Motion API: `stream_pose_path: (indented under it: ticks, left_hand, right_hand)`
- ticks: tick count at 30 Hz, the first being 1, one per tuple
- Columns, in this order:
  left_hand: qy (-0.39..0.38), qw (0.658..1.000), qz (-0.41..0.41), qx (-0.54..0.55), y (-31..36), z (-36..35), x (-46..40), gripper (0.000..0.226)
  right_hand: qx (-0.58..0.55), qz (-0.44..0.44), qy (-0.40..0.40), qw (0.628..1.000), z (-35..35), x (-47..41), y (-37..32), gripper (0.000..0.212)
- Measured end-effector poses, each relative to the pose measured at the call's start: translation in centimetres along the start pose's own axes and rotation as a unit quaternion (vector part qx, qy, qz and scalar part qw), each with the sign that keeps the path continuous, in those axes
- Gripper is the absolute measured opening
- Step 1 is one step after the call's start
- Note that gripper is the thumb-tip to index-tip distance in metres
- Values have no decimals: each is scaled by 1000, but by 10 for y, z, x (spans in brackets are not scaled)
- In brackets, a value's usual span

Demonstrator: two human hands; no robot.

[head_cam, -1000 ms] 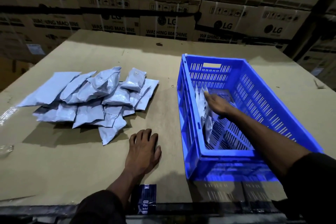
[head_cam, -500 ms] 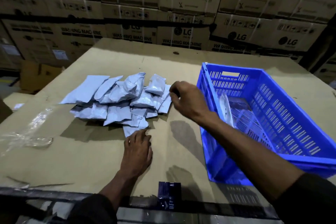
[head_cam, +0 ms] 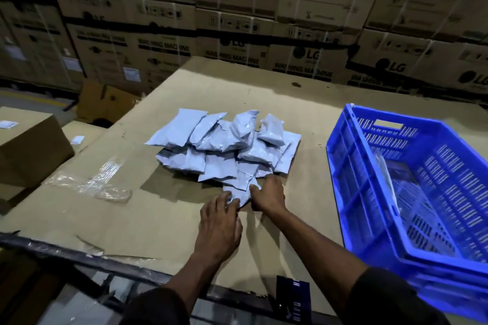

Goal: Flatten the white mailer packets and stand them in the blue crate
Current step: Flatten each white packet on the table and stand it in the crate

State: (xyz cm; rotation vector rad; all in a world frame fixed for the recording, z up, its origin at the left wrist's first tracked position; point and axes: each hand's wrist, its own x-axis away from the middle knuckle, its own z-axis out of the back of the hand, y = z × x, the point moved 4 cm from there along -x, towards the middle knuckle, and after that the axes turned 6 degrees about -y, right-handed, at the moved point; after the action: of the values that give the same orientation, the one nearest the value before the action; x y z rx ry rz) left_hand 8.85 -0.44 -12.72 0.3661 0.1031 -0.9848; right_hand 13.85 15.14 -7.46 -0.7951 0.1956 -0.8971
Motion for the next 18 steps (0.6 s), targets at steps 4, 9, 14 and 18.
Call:
stream_pose_path:
  ticks: [4, 9, 14, 18]
  left_hand:
    - [-26, 999, 20, 9, -3, 0, -3, 65]
    - [-14, 999, -4, 36, -2, 2, -3, 74]
    - [-28, 998, -47, 25, 0, 3, -1, 67]
    - [-40, 998, -36, 13, -3, 1, -3, 60]
  right_hand:
    - [-100, -45, 11, 994, 7, -4, -4, 22]
    - [-96, -50, 13, 994, 26, 1, 18, 26]
    - [2, -35, -18, 999, 50, 18, 55, 27]
    - [79, -31, -111, 990, 64, 32, 74, 27]
